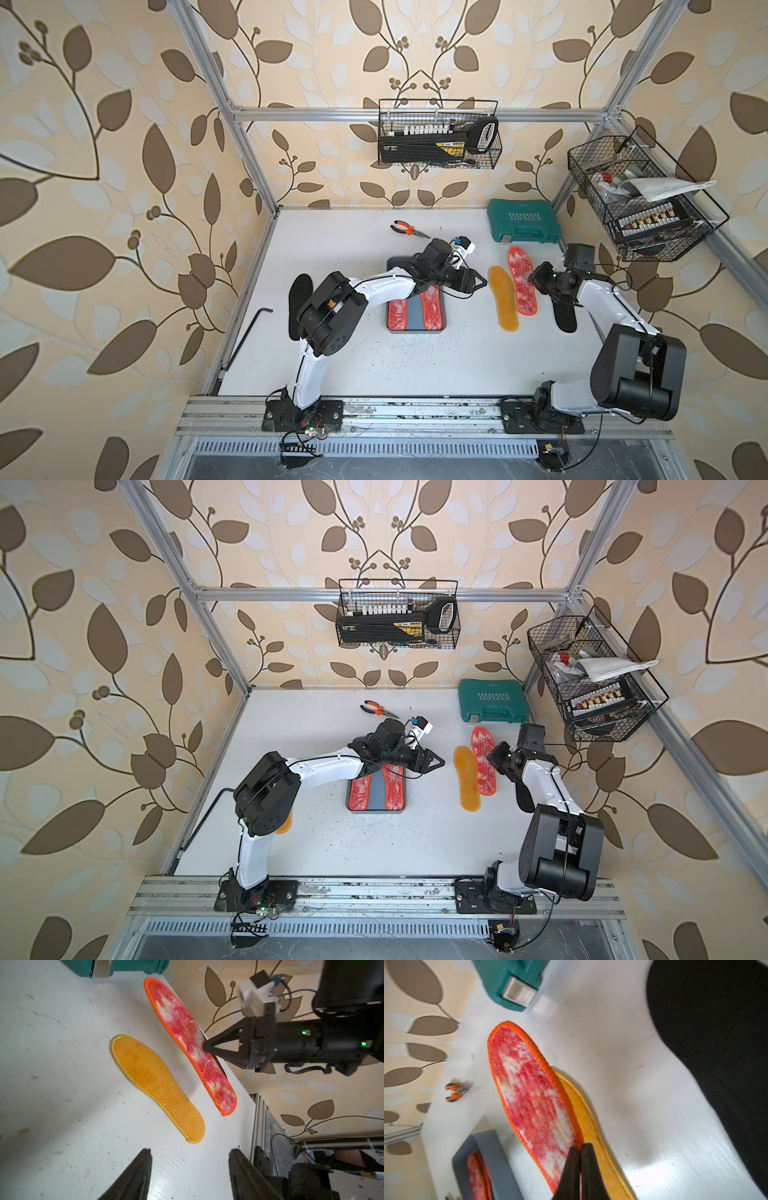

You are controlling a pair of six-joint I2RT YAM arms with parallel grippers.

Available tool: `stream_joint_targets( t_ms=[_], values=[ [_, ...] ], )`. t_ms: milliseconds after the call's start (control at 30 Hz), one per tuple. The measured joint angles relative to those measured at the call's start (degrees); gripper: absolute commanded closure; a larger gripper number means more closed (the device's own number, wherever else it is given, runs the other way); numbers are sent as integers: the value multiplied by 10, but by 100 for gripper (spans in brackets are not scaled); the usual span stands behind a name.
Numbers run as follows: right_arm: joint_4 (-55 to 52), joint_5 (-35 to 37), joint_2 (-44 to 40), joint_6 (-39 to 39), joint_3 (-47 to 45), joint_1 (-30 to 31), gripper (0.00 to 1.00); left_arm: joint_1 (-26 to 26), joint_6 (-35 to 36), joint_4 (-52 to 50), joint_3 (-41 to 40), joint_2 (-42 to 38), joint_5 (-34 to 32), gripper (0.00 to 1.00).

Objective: Put the insoles into the storage box
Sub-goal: Pick up the insole from the center of the board.

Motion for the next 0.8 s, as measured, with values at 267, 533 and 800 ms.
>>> stream_joint_targets(
  t_ms=[267,533,800],
  values=[
    [9,-110,-53,1,-36,1,100,9,-35,12,55,52,43,47],
    [29,-148,-55,9,-66,28,100,7,-60,37,106,85,64,49],
    [55,-159,-55,11,-76,38,100,1,-85,34,128,125,64,52]
  ],
)
